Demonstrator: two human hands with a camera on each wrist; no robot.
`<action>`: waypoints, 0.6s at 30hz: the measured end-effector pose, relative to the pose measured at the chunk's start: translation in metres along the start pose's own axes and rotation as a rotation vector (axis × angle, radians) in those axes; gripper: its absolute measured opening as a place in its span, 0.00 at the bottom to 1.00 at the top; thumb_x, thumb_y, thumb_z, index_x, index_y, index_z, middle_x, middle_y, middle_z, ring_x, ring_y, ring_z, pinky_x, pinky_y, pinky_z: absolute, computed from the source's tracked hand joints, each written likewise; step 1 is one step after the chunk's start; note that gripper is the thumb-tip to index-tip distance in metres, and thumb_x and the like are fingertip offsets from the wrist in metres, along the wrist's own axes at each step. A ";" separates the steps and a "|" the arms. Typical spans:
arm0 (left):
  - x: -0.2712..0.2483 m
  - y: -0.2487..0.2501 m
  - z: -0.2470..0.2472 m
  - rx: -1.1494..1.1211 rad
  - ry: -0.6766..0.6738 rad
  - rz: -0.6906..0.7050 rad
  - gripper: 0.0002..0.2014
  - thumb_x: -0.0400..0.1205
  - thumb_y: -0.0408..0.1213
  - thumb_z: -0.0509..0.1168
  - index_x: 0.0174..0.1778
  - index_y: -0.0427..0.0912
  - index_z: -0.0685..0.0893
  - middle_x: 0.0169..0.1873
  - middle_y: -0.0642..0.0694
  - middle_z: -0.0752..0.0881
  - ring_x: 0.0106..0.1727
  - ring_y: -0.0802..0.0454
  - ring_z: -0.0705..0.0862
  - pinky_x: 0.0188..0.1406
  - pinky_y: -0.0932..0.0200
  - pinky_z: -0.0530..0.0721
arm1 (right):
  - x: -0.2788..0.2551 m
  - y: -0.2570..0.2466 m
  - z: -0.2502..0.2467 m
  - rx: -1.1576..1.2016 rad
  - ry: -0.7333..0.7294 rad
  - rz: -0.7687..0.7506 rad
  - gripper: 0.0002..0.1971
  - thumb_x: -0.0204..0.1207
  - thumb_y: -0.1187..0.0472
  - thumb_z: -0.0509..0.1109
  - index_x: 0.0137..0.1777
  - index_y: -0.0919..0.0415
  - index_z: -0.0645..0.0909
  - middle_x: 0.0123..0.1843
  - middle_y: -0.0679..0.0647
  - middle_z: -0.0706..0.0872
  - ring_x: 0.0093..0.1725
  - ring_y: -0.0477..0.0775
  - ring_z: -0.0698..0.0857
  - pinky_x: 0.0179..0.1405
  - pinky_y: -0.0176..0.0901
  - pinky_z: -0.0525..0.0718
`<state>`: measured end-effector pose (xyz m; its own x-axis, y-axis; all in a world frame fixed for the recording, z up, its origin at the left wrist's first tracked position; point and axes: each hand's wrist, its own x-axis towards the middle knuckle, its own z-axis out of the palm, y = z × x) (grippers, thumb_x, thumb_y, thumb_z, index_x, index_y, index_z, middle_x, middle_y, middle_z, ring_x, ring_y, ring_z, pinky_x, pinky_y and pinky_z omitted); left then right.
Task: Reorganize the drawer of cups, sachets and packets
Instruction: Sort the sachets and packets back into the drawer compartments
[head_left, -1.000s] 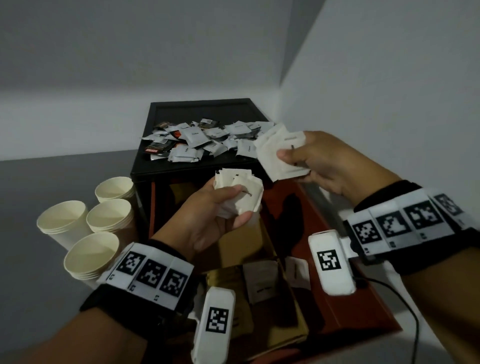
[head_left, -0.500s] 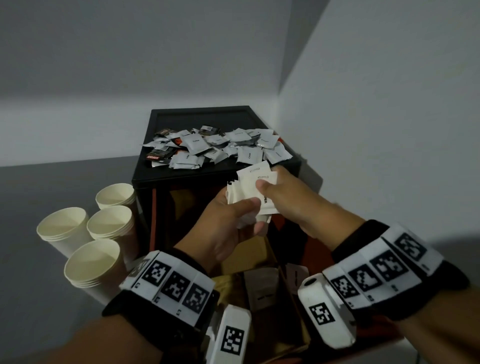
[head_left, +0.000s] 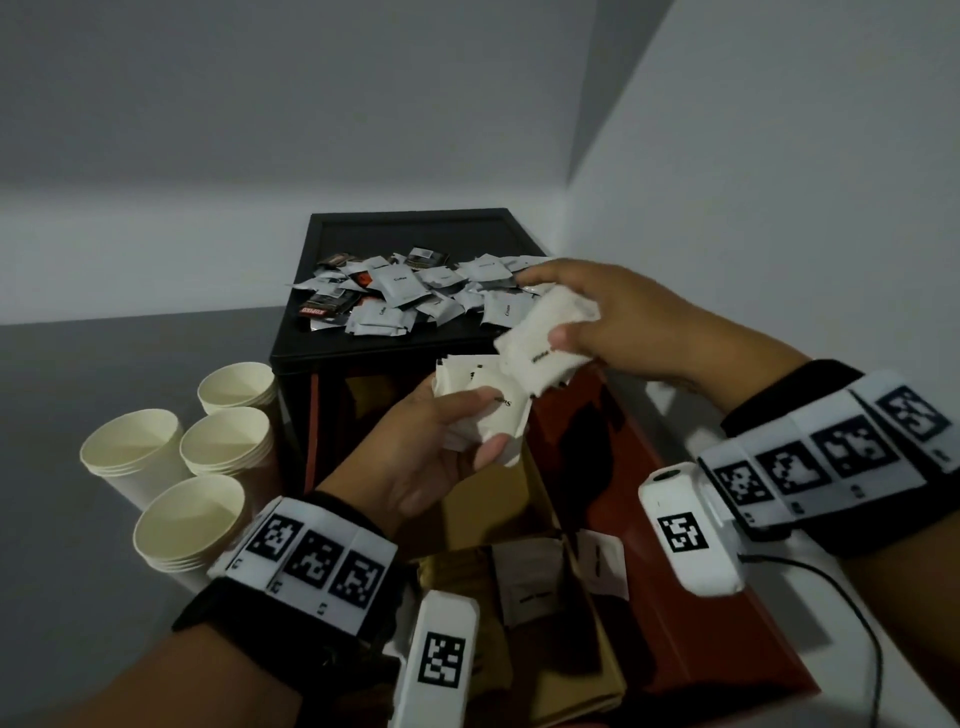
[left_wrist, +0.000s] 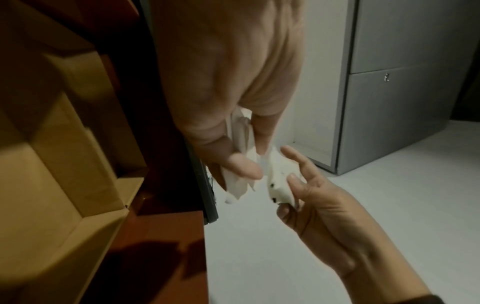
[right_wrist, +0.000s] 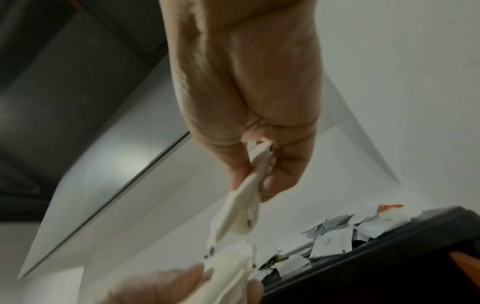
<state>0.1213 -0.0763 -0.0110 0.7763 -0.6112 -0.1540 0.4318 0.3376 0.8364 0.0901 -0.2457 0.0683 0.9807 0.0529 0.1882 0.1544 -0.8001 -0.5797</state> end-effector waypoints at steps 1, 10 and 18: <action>0.001 0.000 -0.002 -0.040 0.050 -0.023 0.13 0.81 0.26 0.60 0.62 0.37 0.75 0.45 0.36 0.85 0.27 0.47 0.84 0.19 0.65 0.81 | -0.001 0.002 -0.001 0.126 0.041 0.018 0.22 0.75 0.71 0.68 0.62 0.45 0.78 0.52 0.39 0.78 0.45 0.40 0.77 0.42 0.24 0.76; -0.005 0.007 0.001 -0.272 0.069 -0.113 0.09 0.81 0.30 0.54 0.49 0.33 0.80 0.35 0.37 0.89 0.33 0.42 0.90 0.28 0.62 0.87 | -0.005 0.009 0.003 0.622 0.091 0.229 0.11 0.79 0.72 0.63 0.44 0.53 0.77 0.44 0.54 0.82 0.38 0.49 0.83 0.29 0.36 0.85; -0.004 0.009 0.006 -0.199 0.169 -0.072 0.08 0.83 0.29 0.56 0.38 0.32 0.75 0.35 0.34 0.86 0.24 0.41 0.87 0.23 0.66 0.84 | -0.011 0.013 0.003 0.342 -0.004 0.183 0.13 0.76 0.71 0.68 0.41 0.49 0.78 0.38 0.47 0.81 0.36 0.42 0.79 0.25 0.26 0.76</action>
<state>0.1194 -0.0746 0.0003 0.7989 -0.5164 -0.3084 0.5572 0.4423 0.7027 0.0816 -0.2546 0.0565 0.9961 -0.0697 0.0545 0.0071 -0.5512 -0.8344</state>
